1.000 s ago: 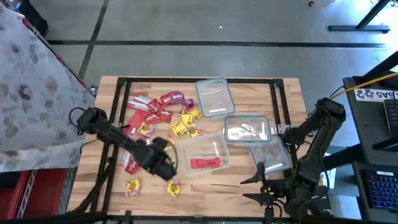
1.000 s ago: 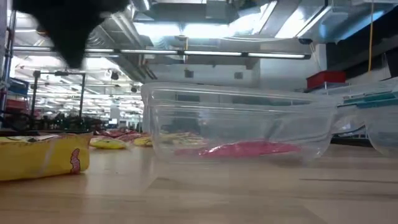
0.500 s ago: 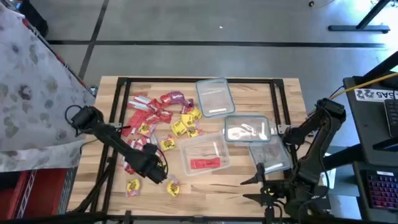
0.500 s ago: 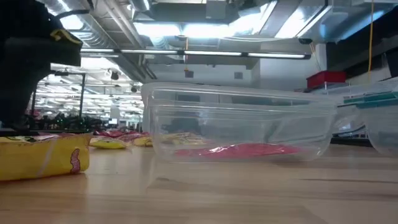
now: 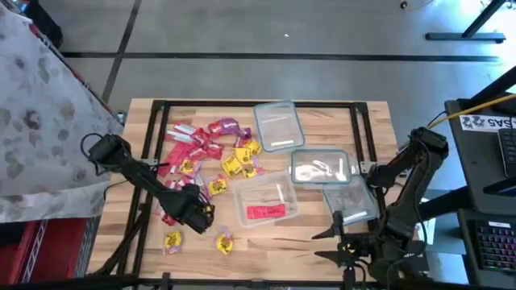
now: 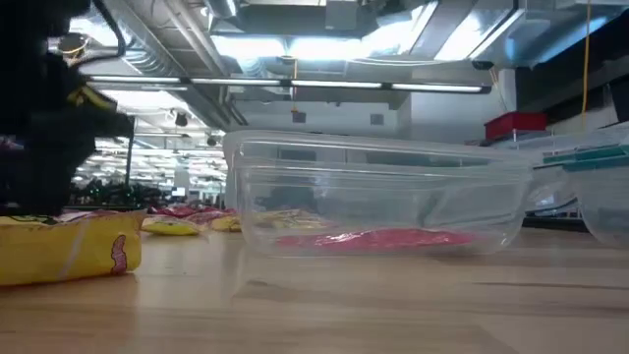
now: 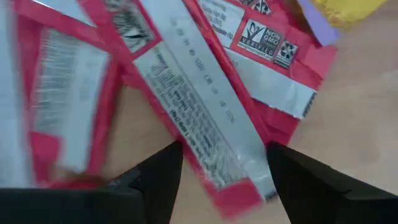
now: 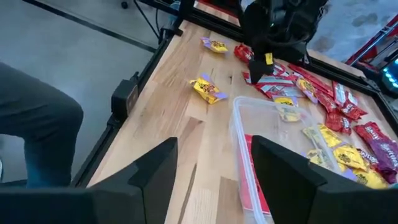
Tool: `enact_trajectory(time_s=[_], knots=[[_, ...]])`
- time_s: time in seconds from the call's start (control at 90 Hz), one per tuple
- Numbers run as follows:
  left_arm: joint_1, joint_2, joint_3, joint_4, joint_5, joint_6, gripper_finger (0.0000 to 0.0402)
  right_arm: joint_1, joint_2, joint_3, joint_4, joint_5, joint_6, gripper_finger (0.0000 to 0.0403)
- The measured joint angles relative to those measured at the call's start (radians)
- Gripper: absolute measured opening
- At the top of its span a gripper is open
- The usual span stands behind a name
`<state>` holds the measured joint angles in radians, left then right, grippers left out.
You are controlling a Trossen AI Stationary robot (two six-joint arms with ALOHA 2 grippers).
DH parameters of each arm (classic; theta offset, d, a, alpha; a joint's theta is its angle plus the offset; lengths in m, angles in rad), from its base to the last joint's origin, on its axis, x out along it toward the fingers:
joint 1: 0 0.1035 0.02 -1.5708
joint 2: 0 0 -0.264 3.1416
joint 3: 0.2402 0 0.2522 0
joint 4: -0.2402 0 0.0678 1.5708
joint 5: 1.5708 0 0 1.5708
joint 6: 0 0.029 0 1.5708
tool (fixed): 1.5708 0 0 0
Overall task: Sort candy
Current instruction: Put the pink candy into the top rectangular transparent food container
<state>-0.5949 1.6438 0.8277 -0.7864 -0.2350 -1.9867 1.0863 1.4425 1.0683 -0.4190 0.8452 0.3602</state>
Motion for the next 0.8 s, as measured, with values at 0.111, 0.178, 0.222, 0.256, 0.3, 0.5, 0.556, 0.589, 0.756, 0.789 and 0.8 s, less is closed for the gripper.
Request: enact_trajectory(time_s=[0.111,0.178,0.222,0.256,0.3,0.5,0.556,0.589,0.756,0.789,0.8], knots=[[-0.001,-0.001,-0.018,0.015,-0.001,-0.014,0.0199,0.0,0.0,0.0,0.0,0.0,0.001,0.0193],[-0.001,-0.001,-0.016,0.015,0.004,0.0,0.0175,0.0,0.0,0.0,-0.001,0.0,0.002,0.0193],[-0.001,0.001,-0.011,0.01,0.009,0.01,0.0154,0.0,0.0,0.0,-0.001,0.0,0.002,0.0193],[-0.001,0.001,-0.01,0.011,0.014,0.02,0.0135,0.0,0.0,0.0,-0.001,0.001,0.002,0.0193],[0.0,0.001,-0.01,0.014,0.021,0.028,0.0108,0.0,0.0,0.0,-0.001,0.001,0.002,0.0193],[-0.002,-0.005,0.037,-0.051,0.053,0.098,0.001,0.0,0.0,0.0,-0.001,0.002,0.002,0.0193],[0.001,-0.001,0.09,-0.122,0.069,0.137,0.0009,0.0,0.0,0.0,-0.002,0.002,0.002,0.0193],[0.004,-0.004,0.129,-0.17,0.073,0.168,0.0009,0.0,0.0,0.0,-0.002,0.003,0.001,0.0193],[0.017,-0.005,0.344,-0.288,0.08,0.344,0.0004,0.0,0.0,0.0,-0.003,0.018,-0.001,0.0193],[0.021,-0.006,0.388,-0.289,0.064,0.385,0.0003,0.0,0.0,0.0,-0.003,0.021,-0.001,0.0193],[0.021,-0.006,0.401,-0.286,0.056,0.401,0.0003,0.0,0.0,0.0,-0.003,0.024,-0.001,0.0193]])
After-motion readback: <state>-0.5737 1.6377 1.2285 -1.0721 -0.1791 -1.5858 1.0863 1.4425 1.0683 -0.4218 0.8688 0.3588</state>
